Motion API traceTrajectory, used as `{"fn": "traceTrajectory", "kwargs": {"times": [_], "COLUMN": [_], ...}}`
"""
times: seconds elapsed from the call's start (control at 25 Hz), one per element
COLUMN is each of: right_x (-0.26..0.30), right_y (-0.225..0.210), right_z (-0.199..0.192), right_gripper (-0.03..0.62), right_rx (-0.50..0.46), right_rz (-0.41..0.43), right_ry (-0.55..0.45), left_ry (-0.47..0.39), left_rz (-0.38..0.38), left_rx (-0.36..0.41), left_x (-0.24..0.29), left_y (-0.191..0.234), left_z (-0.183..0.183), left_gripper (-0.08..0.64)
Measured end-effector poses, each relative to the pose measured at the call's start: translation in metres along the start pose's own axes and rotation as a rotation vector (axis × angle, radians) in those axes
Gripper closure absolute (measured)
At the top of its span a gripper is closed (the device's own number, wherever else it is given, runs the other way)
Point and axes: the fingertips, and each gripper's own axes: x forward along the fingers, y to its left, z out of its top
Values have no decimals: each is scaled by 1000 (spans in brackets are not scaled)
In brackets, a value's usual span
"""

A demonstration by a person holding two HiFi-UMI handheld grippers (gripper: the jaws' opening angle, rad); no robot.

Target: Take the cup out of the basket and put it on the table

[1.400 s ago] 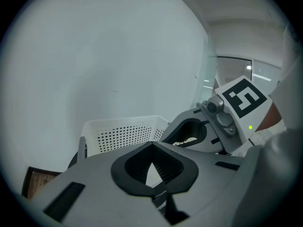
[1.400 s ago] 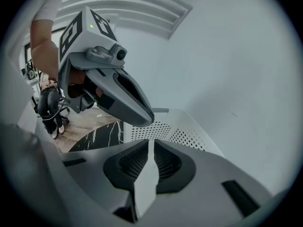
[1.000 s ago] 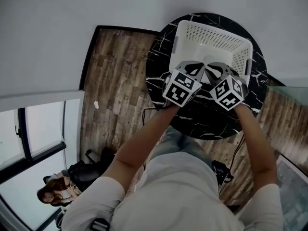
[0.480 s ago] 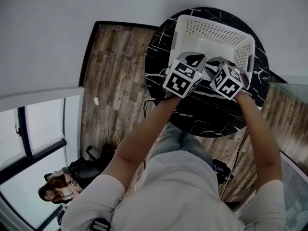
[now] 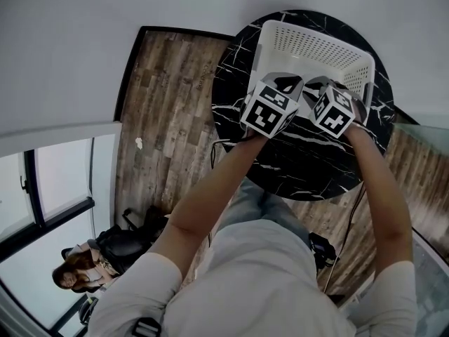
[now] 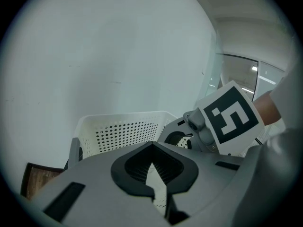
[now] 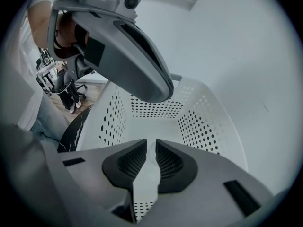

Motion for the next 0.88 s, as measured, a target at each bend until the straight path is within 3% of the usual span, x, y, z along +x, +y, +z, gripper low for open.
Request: {"fn": "traceTrajectory", "kwargs": {"times": [0.88], "right_x": [43], "right_y": [4], "right_z": [-22], "right_gripper": [551], "right_rx": [-59], "right_rz": [86], "right_ry": [98], "left_ry": [10], "left_rz": [24], "left_rx": [-2], "left_x": [10], "left_y": [12], "left_z": [-4], "left_gripper": [561]}}
